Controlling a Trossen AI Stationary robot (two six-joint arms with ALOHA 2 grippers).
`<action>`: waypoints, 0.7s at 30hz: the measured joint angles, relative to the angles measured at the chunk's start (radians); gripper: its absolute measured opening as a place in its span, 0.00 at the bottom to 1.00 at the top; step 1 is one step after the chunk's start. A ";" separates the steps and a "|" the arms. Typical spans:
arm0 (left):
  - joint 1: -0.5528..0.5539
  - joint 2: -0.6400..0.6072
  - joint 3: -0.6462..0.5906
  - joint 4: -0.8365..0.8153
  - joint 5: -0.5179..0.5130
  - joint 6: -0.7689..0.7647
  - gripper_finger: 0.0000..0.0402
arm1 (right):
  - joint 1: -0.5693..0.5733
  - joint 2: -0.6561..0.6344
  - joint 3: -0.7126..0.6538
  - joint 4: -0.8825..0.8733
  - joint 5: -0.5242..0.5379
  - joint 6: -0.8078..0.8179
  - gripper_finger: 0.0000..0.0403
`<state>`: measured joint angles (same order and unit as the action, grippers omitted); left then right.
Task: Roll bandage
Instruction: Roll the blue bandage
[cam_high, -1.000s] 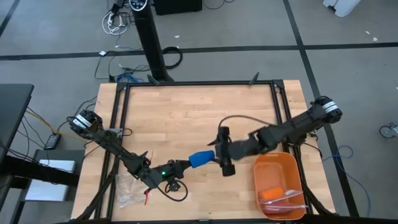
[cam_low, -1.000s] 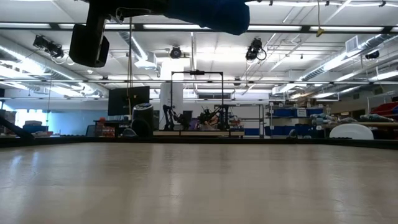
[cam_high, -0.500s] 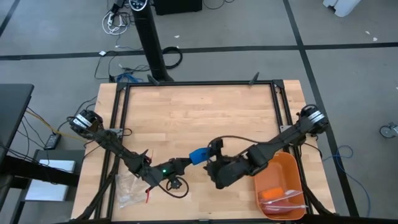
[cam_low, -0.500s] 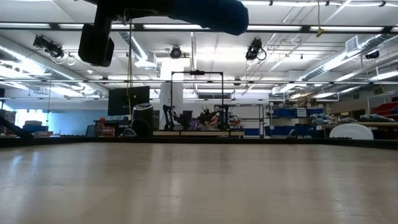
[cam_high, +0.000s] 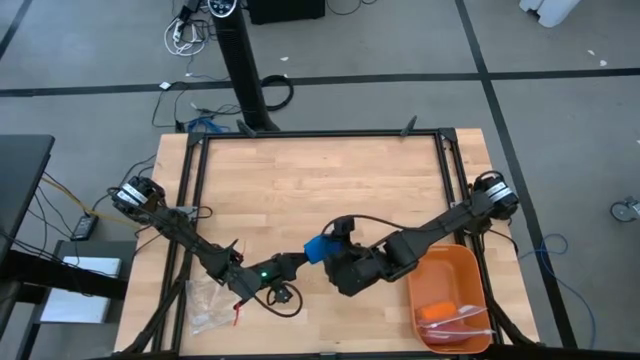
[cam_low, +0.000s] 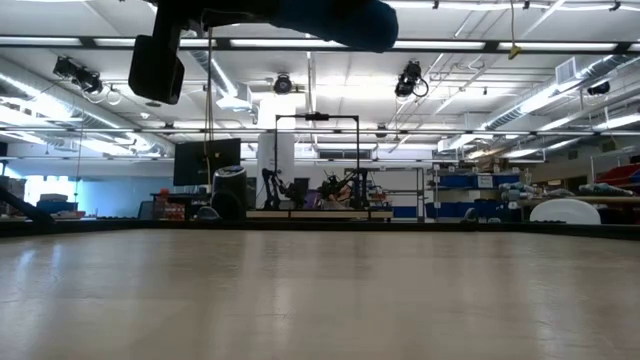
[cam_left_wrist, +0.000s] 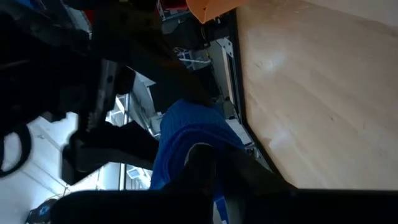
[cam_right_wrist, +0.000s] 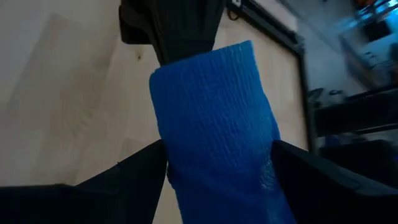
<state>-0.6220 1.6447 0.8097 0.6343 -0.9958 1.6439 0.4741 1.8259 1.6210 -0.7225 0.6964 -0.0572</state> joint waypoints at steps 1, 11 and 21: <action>0.000 0.000 0.000 0.000 0.000 0.001 0.04 | -0.009 0.001 0.000 -0.002 -0.029 0.010 0.72; -0.003 0.000 0.000 0.007 0.005 0.009 0.04 | -0.062 0.004 0.000 -0.044 -0.182 0.066 0.68; -0.020 0.001 0.000 0.063 0.009 0.021 0.04 | -0.067 0.004 0.000 -0.063 -0.256 0.128 0.49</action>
<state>-0.6424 1.6459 0.8097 0.6977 -0.9872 1.6653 0.4071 1.8301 1.6215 -0.7857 0.4402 0.0709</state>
